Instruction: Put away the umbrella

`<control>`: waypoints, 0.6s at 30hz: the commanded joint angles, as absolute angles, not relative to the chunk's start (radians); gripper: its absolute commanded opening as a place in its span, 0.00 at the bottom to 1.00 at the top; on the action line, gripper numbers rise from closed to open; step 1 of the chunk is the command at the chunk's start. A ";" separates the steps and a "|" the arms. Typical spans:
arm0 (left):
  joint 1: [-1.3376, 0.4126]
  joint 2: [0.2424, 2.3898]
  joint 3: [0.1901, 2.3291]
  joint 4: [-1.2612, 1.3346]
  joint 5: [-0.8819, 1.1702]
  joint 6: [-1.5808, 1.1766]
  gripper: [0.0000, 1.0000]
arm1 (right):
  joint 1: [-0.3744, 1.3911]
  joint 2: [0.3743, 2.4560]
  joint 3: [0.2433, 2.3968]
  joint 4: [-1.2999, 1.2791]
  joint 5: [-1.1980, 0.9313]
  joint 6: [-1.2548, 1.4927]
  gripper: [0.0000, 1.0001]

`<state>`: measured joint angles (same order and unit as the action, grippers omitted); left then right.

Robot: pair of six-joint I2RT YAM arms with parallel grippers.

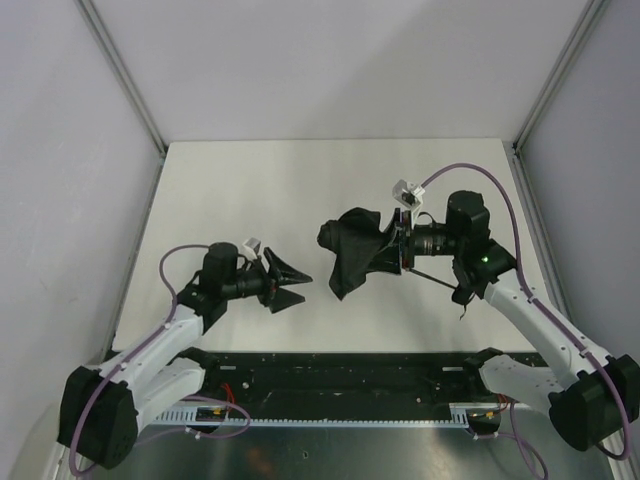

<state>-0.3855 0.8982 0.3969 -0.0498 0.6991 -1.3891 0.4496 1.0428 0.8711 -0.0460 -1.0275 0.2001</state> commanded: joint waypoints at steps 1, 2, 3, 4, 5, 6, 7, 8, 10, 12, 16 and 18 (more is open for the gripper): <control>-0.380 0.931 0.488 -0.025 0.753 -1.265 0.67 | 0.448 1.069 0.965 0.173 -1.122 0.331 0.00; -0.379 0.921 0.486 -0.023 0.745 -1.229 0.66 | 0.453 1.091 0.969 0.254 -1.123 0.404 0.00; -0.379 0.899 0.478 -0.019 0.730 -1.204 0.66 | 0.460 1.113 0.974 0.329 -1.122 0.467 0.00; -0.378 0.871 0.466 -0.014 0.709 -1.186 0.66 | 0.464 1.137 0.988 0.369 -1.120 0.506 0.00; -0.376 0.835 0.453 -0.009 0.689 -1.174 0.67 | 0.464 1.162 1.011 0.372 -1.116 0.520 0.00; -0.375 0.796 0.443 -0.008 0.673 -1.164 0.68 | 0.458 1.187 1.040 0.353 -1.114 0.516 0.00; -0.375 0.763 0.436 0.009 0.662 -1.154 0.69 | 0.449 1.212 1.064 0.351 -1.128 0.520 0.00; -0.375 0.733 0.435 0.021 0.657 -1.142 0.70 | 0.439 1.236 1.076 0.380 -1.154 0.548 0.00; -0.374 0.688 0.450 0.033 0.661 -1.110 0.70 | 0.436 1.285 1.086 0.493 -1.241 0.647 0.00; -0.375 0.661 0.473 0.043 0.680 -1.071 0.71 | 0.457 1.322 1.088 0.602 -1.322 0.739 0.00; -0.375 0.599 0.511 0.066 0.706 -0.962 0.68 | 0.472 1.318 1.089 0.557 -1.383 0.709 0.00; -0.376 0.552 0.517 0.072 0.693 -0.914 0.65 | 0.473 1.315 1.089 0.410 -1.375 0.634 0.00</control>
